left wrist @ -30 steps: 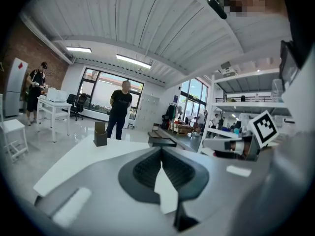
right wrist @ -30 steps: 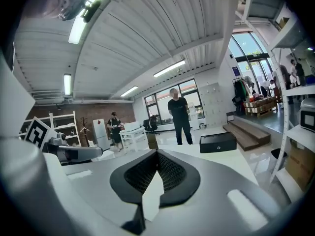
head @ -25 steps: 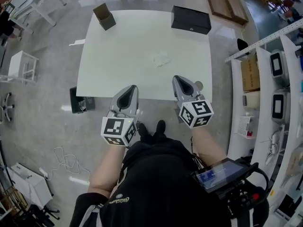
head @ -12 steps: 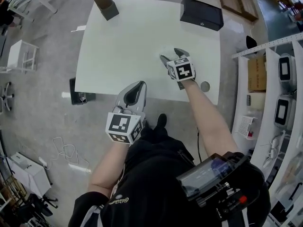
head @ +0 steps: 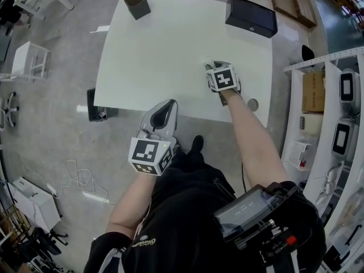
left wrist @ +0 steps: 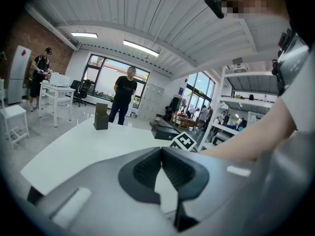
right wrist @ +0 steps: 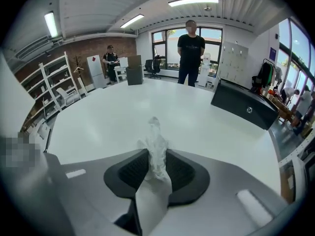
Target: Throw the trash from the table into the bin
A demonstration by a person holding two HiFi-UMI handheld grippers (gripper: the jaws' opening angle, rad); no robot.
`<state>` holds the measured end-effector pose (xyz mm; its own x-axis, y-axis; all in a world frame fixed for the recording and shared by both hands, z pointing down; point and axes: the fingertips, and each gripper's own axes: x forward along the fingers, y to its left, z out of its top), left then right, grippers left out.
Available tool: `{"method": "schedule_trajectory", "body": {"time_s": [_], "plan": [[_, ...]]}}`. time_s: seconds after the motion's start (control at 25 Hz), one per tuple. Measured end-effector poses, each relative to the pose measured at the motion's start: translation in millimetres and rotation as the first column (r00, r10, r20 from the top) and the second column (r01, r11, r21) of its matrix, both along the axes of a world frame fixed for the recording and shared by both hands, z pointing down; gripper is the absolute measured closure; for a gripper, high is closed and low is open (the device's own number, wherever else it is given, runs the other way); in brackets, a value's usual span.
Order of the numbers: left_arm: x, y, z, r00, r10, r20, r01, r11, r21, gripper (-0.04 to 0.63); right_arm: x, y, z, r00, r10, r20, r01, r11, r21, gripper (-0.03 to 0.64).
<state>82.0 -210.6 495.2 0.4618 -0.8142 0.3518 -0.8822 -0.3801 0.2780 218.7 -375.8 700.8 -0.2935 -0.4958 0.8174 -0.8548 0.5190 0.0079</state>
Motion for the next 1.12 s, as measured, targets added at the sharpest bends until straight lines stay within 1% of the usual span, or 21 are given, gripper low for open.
{"method": "schedule_trajectory", "body": {"time_s": [0.08,0.16,0.24,0.32,0.44,0.56,0.68,0.84,0.96,1.12], "plan": [[0,2,-4,1.000,0.005,0.000,-0.005,1.000,0.008,0.586,1,5,-3,1.000,0.006,0.005,-0.006,1.000,0.004,0.528],[-2,3,-9,1.000,0.007,0.001,-0.007,1.000,0.020,0.586,1,10,-10,0.999,0.022,0.035,-0.023,0.999,0.023,0.541],[-5,5,-13,1.000,0.004,0.003,-0.004,0.999,0.032,0.586,-1,14,-28,0.997,0.032,0.075,-0.037,0.997,0.066,0.546],[-9,8,-18,1.000,-0.001,0.001,0.001,0.999,0.040,0.586,-3,21,-57,0.991,0.030,0.129,-0.047,0.991,0.128,0.549],[-14,15,-27,1.000,-0.013,-0.007,0.013,0.998,0.053,0.586,-10,44,-111,0.973,-0.001,0.231,-0.052,0.973,0.225,0.555],[-13,20,-37,1.000,-0.010,-0.009,0.011,0.997,0.072,0.586,-10,76,-167,0.947,-0.042,0.319,-0.062,0.948,0.312,0.557],[-13,22,-46,1.000,-0.003,-0.007,0.003,0.996,0.094,0.586,-6,105,-214,0.917,-0.066,0.394,-0.096,0.921,0.378,0.557],[-14,28,-54,1.000,-0.001,-0.017,0.003,0.994,0.112,0.586,0,143,-245,0.876,-0.049,0.480,-0.165,0.904,0.395,0.558],[-16,28,-59,1.000,-0.010,-0.008,0.011,0.992,0.128,0.586,-2,156,-251,0.875,-0.057,0.480,-0.163,0.901,0.403,0.558],[-15,27,-63,1.000,-0.028,-0.010,0.029,0.990,0.137,0.586,0,154,-254,0.872,-0.072,0.485,-0.155,0.898,0.412,0.560]]}}
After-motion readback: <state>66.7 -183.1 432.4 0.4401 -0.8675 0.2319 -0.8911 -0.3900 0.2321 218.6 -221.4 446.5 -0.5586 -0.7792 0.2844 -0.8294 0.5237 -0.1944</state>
